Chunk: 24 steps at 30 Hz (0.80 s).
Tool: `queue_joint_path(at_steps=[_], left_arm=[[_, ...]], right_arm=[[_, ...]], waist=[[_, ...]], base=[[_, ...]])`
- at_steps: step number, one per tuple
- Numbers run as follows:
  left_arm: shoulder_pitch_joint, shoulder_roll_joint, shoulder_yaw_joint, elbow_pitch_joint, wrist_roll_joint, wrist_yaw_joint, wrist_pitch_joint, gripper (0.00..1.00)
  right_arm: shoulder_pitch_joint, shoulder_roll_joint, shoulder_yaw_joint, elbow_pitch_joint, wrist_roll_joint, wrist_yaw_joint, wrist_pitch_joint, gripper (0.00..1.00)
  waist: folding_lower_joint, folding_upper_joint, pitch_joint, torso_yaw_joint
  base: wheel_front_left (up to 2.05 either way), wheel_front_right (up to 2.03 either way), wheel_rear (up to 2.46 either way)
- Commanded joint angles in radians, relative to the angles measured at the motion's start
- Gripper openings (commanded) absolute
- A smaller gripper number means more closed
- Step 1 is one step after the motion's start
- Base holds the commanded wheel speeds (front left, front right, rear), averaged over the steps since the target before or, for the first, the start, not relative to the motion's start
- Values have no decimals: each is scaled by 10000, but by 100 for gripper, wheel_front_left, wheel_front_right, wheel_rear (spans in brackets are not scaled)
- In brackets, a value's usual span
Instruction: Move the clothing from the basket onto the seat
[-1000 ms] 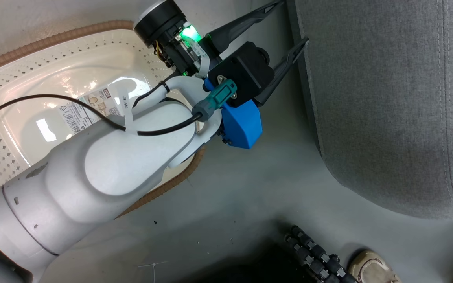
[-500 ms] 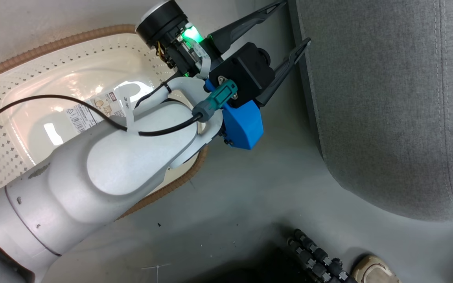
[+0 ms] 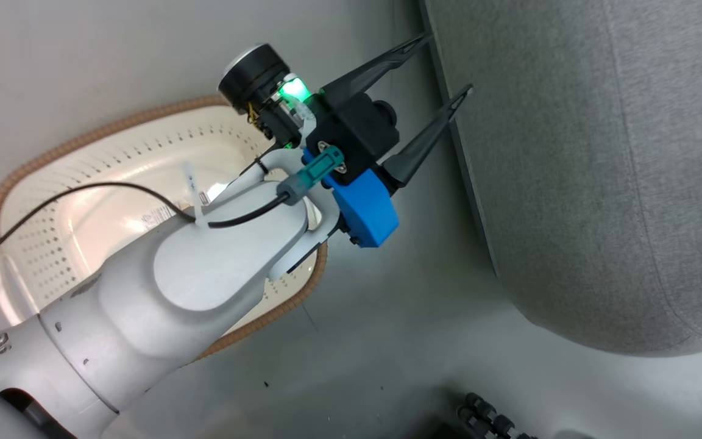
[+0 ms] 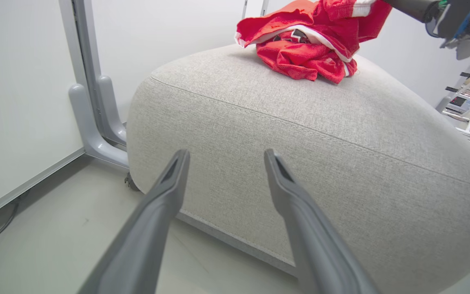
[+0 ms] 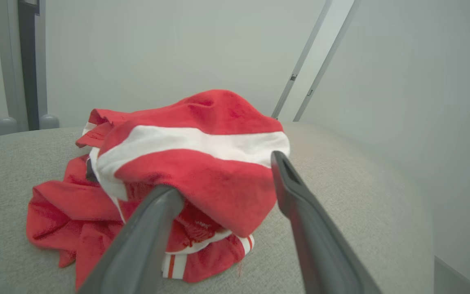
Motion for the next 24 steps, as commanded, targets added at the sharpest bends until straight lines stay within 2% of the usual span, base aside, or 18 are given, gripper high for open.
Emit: queue_joint_path(at_steps=[1,10,17,24], left_arm=[[163,36,83,67,-66,34,-80,100],[1416,-79,1309,559,-606,332,-589,100],[2798,-94,3151,-51,-81,495,-576,100],[4401,-128,5225,-645,779,522,-579,100]], right_arm=[[236,6,62,-98,-71,-7,2,100],[2098,100,1052,-1411,-243,-7,2,100],[2643,247,2093,-2242,-339,-7,2,100],[2592,451,3415,-2501,-338,-7,2,100]], waist=[[1,0,-659,149],[1,0,-2706,751],[1,0,-3778,1402],[1,0,-4749,2002]], base=[[0,0,0],[0,0,0],[0,0,0],[0,0,0]])
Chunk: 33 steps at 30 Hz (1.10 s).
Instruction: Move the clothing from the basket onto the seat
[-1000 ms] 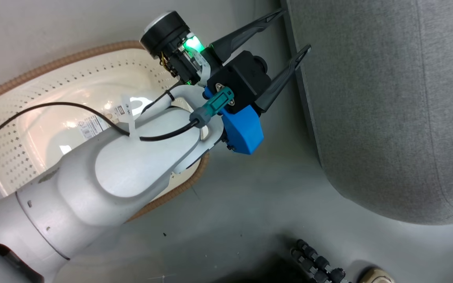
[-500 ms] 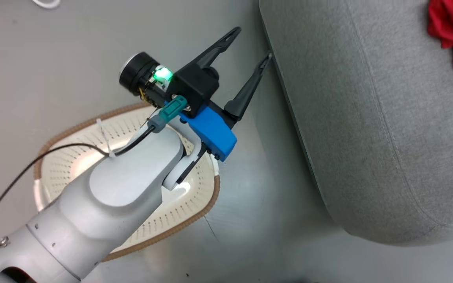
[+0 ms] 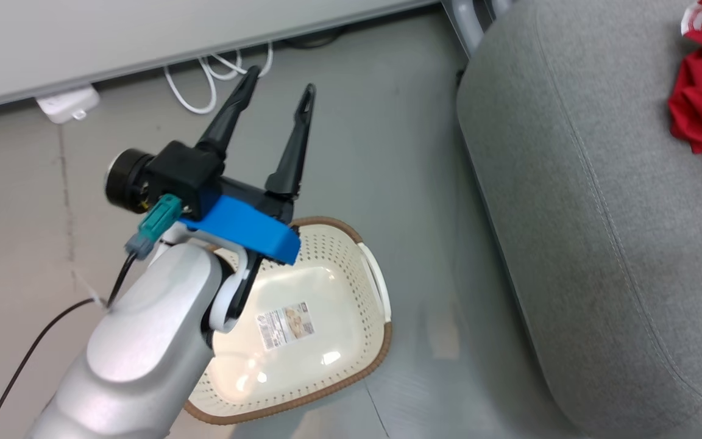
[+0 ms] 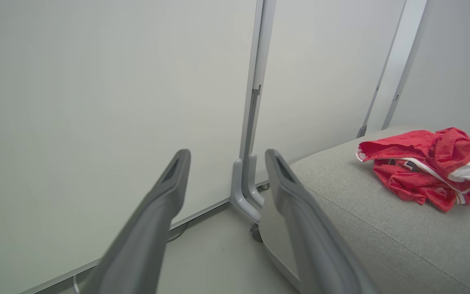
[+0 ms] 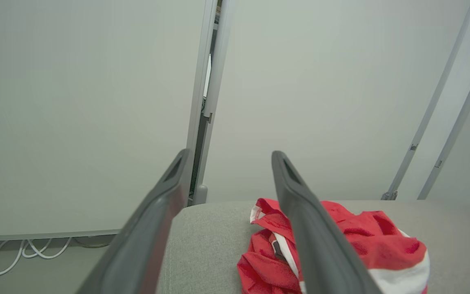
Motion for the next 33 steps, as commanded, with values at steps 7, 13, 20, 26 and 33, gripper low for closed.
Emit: queue_joint_path(at_steps=[7,13,20,26,33], left_arm=[[1673,-206,1753,-567,1007,-115,-26,100],[2906,-623,3018,-784,1639,-470,-25,100],[4230,-1200,4146,-958,2361,-987,-27,100],[5222,-1556,4913,-1223,2944,-1456,-25,100],[6117,-1780,5500,-1458,3433,-1862,-27,100]], right_arm=[[50,385,1222,-3,84,-5,2,100],[351,673,1923,215,144,-3,2,100],[1005,1021,2077,454,340,-3,2,100],[1769,1198,2164,687,465,-3,2,100],[2589,1514,2258,809,513,-3,2,100]], waist=[[3,-1,-1170,893],[3,-1,-1774,1371],[3,-1,-2431,1859],[3,-1,-2914,2101],[3,-1,-3291,2187]], base=[[0,0,0],[0,0,0],[0,0,0],[0,0,0],[0,0,0]])
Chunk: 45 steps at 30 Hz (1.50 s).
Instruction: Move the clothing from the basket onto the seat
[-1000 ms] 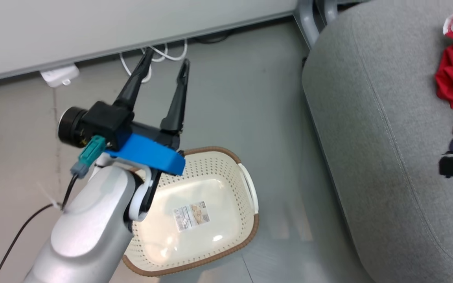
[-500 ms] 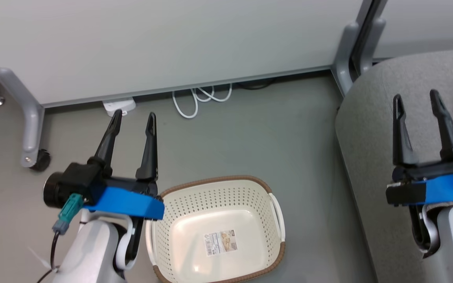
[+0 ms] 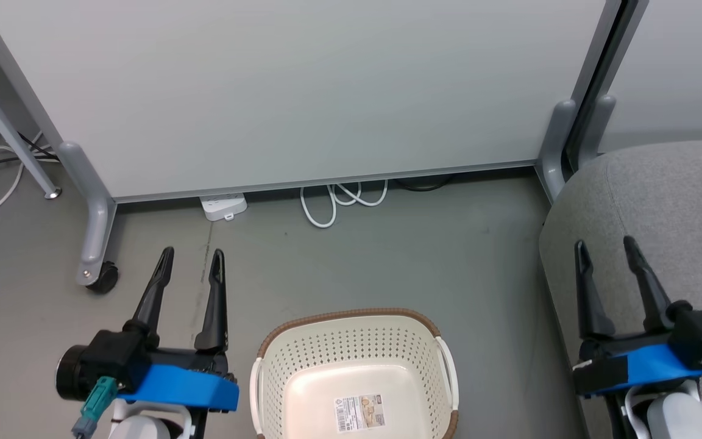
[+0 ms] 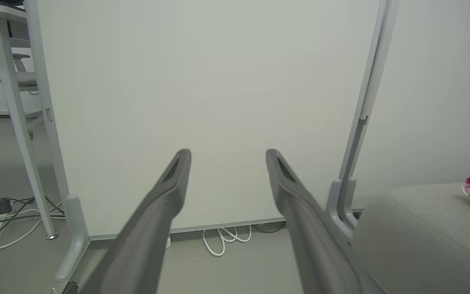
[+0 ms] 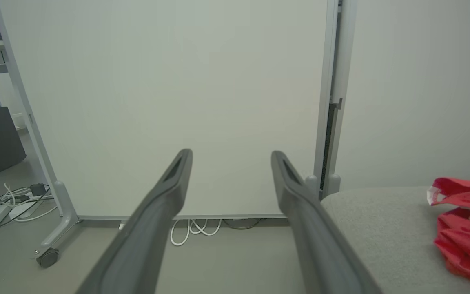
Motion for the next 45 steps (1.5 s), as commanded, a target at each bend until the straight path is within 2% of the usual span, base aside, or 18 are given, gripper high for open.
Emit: queue_joint_path(at_steps=[1,10,38,39,45], left_arm=[[183,30,156,-93,57,-64,-27,100],[851,-57,306,-245,103,-259,-27,100],[1163,-56,307,-120,-131,-147,-28,100],[1097,-81,288,-127,-98,-148,0,0],[1269,-99,268,249,-386,-167,84,0]], right_arm=[[244,78,23,36,14,-3,2,100],[894,352,-40,70,110,-3,2,100],[1354,633,-152,94,180,-3,2,100],[1192,596,-154,92,179,0,0,0],[1191,632,-192,516,476,0,100,0]], waist=[[2,0,-77,30],[2,0,-292,94],[2,0,-356,5],[2,0,-357,4],[2,0,-357,-3]], base=[[0,0,0],[0,0,0],[0,0,0],[0,0,0],[0,0,0]])
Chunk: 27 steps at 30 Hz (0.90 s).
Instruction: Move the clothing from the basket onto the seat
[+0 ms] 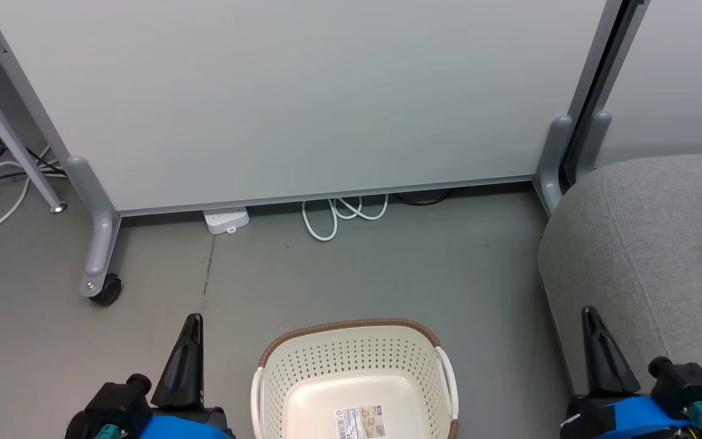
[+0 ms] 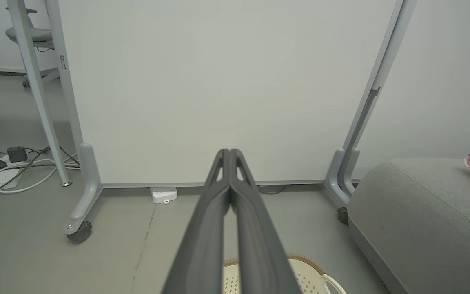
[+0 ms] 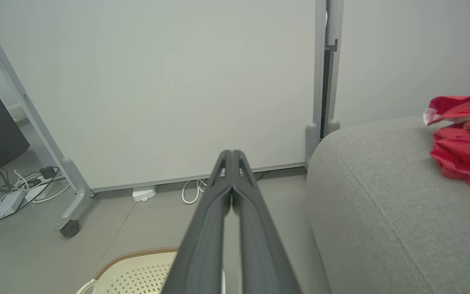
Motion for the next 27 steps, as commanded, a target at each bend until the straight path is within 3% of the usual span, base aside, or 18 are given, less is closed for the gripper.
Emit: queue_joint_path(at_steps=[1,27], left_arm=[[-81,5,84,-86,-477,-32,111,0],[-268,65,799,90,-4923,-329,1255,0]], right_arm=[[-85,1,-73,-56,474,0,160,0],[-327,83,-311,-118,5079,-1,1324,0]], waist=[[0,0,-2,-8],[0,0,-15,-105]], base=[[0,0,0],[0,0,0]])
